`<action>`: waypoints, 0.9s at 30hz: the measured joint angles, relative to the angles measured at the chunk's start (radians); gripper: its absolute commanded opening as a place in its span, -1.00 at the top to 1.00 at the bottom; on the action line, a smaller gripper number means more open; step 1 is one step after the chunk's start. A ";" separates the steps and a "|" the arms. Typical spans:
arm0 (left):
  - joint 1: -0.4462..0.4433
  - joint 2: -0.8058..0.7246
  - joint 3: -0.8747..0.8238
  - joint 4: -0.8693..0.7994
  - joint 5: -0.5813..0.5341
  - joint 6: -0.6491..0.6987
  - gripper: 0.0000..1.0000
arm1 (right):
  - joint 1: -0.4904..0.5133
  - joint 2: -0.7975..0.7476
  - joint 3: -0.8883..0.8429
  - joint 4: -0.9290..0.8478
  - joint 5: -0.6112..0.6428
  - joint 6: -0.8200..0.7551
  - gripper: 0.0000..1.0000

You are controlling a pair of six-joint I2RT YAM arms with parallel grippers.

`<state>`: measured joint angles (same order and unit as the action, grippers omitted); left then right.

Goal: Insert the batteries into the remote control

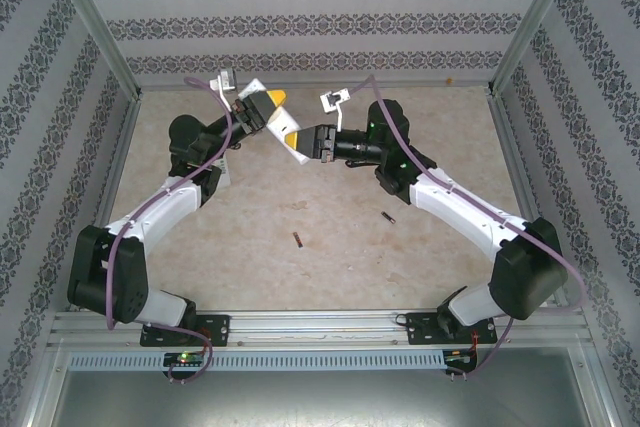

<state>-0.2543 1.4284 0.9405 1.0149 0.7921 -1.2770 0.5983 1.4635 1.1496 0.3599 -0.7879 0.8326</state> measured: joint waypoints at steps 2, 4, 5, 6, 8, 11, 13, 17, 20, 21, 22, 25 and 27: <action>0.000 -0.007 -0.005 0.016 -0.003 0.030 0.87 | -0.002 0.000 0.000 -0.006 0.021 0.014 -0.04; -0.001 -0.011 -0.015 0.003 -0.003 0.096 0.94 | -0.005 -0.002 0.000 -0.032 0.071 0.038 -0.30; -0.002 -0.013 -0.018 -0.017 -0.007 0.141 0.97 | -0.007 -0.008 -0.005 -0.055 0.112 0.055 -0.43; -0.003 -0.014 -0.020 -0.038 -0.011 0.185 0.98 | -0.007 -0.018 -0.015 -0.073 0.145 0.079 -0.54; -0.010 -0.024 -0.021 -0.111 -0.035 0.314 1.00 | -0.007 -0.061 -0.060 -0.121 0.239 0.125 -0.74; -0.038 -0.050 -0.022 -0.215 -0.081 0.493 1.00 | 0.014 -0.151 -0.131 -0.197 0.379 0.193 -0.92; -0.064 -0.065 -0.022 -0.262 -0.111 0.587 1.00 | 0.046 -0.197 -0.162 -0.221 0.455 0.230 -0.95; -0.115 -0.077 -0.022 -0.320 -0.163 0.727 1.00 | 0.126 -0.216 -0.177 -0.230 0.576 0.296 -0.96; -0.133 -0.078 -0.022 -0.353 -0.196 0.795 1.00 | 0.139 -0.184 -0.177 -0.225 0.613 0.337 -0.95; -0.137 -0.078 -0.022 -0.364 -0.206 0.812 1.00 | 0.139 -0.171 -0.177 -0.220 0.618 0.349 -0.95; -0.139 -0.078 -0.022 -0.374 -0.215 0.826 1.00 | 0.139 -0.160 -0.176 -0.216 0.624 0.358 -0.95; -0.146 -0.080 -0.022 -0.377 -0.225 0.837 1.00 | 0.139 -0.130 -0.177 -0.213 0.645 0.382 -0.92; -0.152 -0.082 -0.022 -0.380 -0.235 0.845 1.00 | 0.139 -0.121 -0.177 -0.209 0.653 0.395 -0.90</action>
<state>-0.4061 1.3460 0.9184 0.6353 0.5575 -0.4324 0.7376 1.3430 0.9730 0.1513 -0.1352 1.2278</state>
